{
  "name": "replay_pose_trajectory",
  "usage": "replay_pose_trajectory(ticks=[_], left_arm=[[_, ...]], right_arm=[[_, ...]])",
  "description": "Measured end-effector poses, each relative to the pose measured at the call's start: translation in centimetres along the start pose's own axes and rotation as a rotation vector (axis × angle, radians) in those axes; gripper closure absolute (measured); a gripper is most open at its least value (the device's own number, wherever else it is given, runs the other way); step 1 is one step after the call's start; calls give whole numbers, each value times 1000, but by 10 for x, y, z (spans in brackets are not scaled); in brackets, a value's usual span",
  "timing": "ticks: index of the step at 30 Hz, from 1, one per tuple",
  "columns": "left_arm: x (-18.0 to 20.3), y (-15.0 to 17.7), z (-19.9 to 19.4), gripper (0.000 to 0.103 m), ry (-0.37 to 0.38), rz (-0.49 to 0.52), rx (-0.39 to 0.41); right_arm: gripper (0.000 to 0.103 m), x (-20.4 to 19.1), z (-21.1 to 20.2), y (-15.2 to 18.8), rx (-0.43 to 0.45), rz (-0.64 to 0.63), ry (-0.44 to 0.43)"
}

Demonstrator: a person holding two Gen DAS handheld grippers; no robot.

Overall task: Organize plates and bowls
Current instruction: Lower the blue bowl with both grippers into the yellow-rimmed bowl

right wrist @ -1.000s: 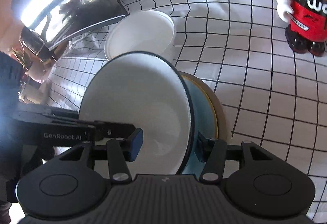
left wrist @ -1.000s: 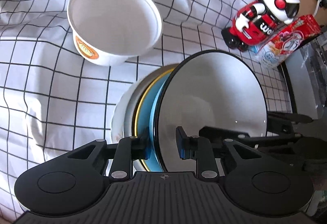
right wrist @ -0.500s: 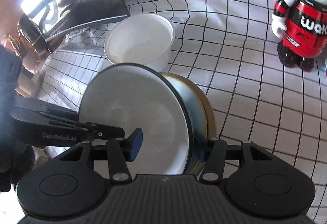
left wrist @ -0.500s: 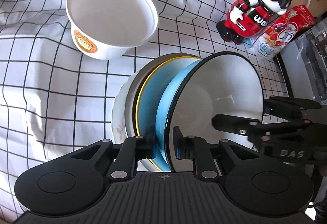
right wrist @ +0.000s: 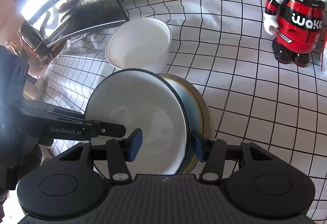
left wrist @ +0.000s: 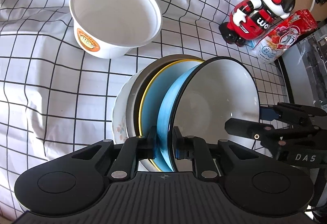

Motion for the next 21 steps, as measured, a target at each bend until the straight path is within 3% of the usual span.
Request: replay_pose_trajectory(ticks=[5,21], left_arm=[[0,-1,-2,78,4,-17,4],[6,-7,-7,75,-41,26,-11]], right_arm=[[51,2,-7,-4,46,8,26],[50,6,2,-10,76,42,-11]])
Point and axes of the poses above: each gripper's, at about its wrist camera, not at the fingertips, and z roughly the way its jaws point, x to its right, y to its underside, the point moved 2 cm from there along z, roughly the way its jaws point, and after that the axes turned 14 degrees about y, right-handed, at the moved point
